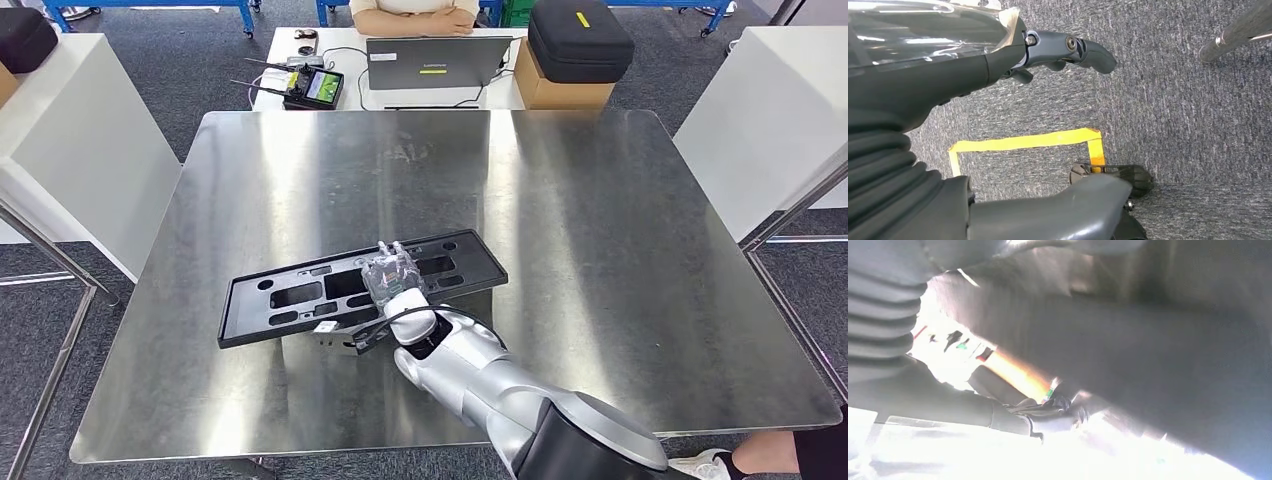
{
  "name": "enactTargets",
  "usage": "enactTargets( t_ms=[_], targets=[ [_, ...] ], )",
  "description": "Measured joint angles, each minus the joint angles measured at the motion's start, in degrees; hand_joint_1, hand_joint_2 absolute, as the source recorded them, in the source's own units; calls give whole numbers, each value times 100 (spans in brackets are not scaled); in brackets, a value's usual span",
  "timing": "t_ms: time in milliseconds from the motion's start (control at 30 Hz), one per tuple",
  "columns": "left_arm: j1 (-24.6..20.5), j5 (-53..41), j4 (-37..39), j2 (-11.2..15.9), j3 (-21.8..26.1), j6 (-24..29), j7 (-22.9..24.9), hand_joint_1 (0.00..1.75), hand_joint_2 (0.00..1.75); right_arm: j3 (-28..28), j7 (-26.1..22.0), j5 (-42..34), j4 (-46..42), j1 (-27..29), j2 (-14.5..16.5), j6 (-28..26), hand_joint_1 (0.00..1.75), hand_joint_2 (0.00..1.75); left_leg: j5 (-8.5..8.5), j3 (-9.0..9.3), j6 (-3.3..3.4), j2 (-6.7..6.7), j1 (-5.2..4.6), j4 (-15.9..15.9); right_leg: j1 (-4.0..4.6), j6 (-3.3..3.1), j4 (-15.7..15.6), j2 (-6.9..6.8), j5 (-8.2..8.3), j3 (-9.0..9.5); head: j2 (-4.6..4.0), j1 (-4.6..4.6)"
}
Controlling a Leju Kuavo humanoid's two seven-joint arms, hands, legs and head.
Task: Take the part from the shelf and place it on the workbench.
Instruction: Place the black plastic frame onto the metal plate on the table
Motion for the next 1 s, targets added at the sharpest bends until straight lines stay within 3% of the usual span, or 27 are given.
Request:
enactTargets(
  t_ms=[167, 267, 467, 567, 667, 733, 800, 867, 1000],
  targets=[
    [2, 40, 1, -28, 22, 112, 25, 0, 0, -228, -444, -350, -400, 18, 2, -887, 0, 0, 5, -15, 1, 2, 8, -1, 0, 11, 3, 0, 7, 19, 0, -3],
    [2, 62, 1, -84, 63, 211, 64, 0, 0, -481, -1072, -815, -894, 109, 2, -1238, 0, 0, 4, -14, -1, 3, 18, -5, 1, 20, 3, 1, -1, 19, 0, -3],
    [1, 160, 2, -138, 185, 347, 169, 0, 0, -1432, -2436, -1797, -3001, 1088, 4, -901, 0, 0, -3, -16, -11, -1, 33, -11, 13, 23, 2, -1, -11, 16, 0, -2],
    [1, 219, 1, -149, 281, 406, 236, 0, 0, -1827, -3246, -3277, -4205, 1694, 3, -191, 0, 0, -6, -16, -16, 1, 34, -15, 14, 25, 2, -1, -16, 12, 0, -2],
    [1, 268, 0, -148, 355, 448, 301, 0, 0, -2157, -3993, -6050, -5195, 2280, -11, 1465, 0, 0, -9, -15, -20, 0, 34, -16, 14, 36, 1, -1, -25, -4, 0, -2],
    [1, 312, 0, -147, 420, 521, 364, 0, 0, -2349, -4273, -8011, -5689, 2552, -65, 2725, 0, 0, -12, -15, -22, 0, 34, -16, 14, 36, 1, 0, -27, -28, 0, -2],
    [1, 380, 0, -152, 485, 622, 428, 0, 0, -2495, -4415, -9367, -6091, 2733, -143, 3507, 0, 0, -13, -23, -23, 2, 32, -18, 13, 35, 0, 0, -27, -38, 0, 1],
    [0, 477, 0, -164, 563, 716, 456, 0, 0, -2578, -4481, -9960, -6434, 2924, -215, 3796, 0, 0, -3, -60, -18, 3, 28, -24, 5, 43, 1, 1, -18, -49, 0, 2],
    [1, 621, 0, -204, 736, 839, 435, 0, 0, -2637, -4618, -10150, -6849, 3376, -384, 3891, 0, 0, 22, -125, -2, 1, 19, -36, 2, 71, 4, 1, 1, -78, 0, -1]
  ],
)
